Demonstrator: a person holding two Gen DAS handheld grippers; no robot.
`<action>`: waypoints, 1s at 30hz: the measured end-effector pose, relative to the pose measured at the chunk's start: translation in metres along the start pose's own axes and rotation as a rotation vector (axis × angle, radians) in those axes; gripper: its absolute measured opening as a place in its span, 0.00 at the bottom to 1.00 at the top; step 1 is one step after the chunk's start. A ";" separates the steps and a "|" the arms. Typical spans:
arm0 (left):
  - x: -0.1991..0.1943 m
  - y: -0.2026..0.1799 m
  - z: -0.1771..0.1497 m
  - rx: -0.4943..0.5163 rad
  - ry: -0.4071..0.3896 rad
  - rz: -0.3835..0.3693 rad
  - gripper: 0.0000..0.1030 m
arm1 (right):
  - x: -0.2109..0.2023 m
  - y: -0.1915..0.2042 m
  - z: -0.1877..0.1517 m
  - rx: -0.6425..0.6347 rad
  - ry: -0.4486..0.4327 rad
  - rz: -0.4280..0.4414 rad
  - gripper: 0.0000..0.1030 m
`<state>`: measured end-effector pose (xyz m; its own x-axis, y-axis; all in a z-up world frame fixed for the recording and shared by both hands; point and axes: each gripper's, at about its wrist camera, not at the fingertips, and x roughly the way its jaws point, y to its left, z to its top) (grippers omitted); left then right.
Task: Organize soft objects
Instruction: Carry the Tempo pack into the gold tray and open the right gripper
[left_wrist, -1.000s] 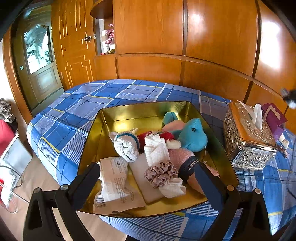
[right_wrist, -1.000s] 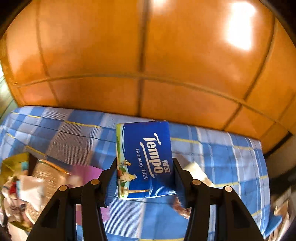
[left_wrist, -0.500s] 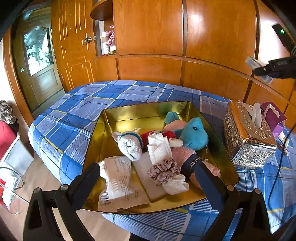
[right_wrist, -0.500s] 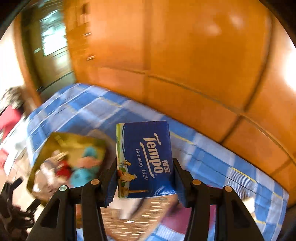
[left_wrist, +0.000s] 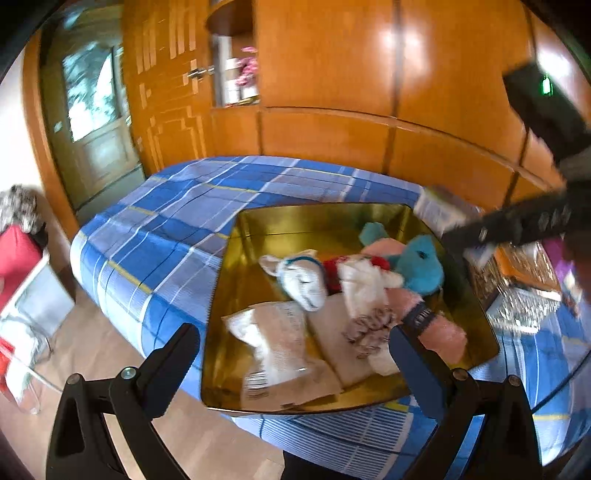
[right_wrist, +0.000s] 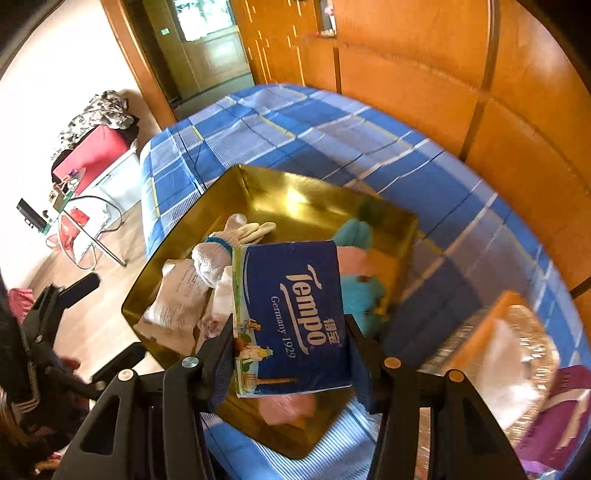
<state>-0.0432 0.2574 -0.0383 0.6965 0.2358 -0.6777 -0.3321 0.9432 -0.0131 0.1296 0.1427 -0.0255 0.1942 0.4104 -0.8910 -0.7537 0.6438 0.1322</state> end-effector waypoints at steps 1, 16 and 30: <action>0.000 0.005 0.000 -0.021 -0.001 0.001 1.00 | 0.006 0.000 0.002 0.018 0.005 -0.002 0.51; 0.005 0.019 0.000 -0.080 -0.006 0.004 1.00 | 0.101 0.012 0.040 0.069 0.028 -0.178 0.52; 0.003 0.015 -0.001 -0.067 -0.008 0.016 1.00 | 0.078 0.011 0.031 0.119 -0.035 -0.161 0.59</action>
<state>-0.0468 0.2723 -0.0406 0.6953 0.2530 -0.6727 -0.3852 0.9214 -0.0515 0.1561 0.2018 -0.0805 0.3298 0.3168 -0.8893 -0.6321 0.7738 0.0412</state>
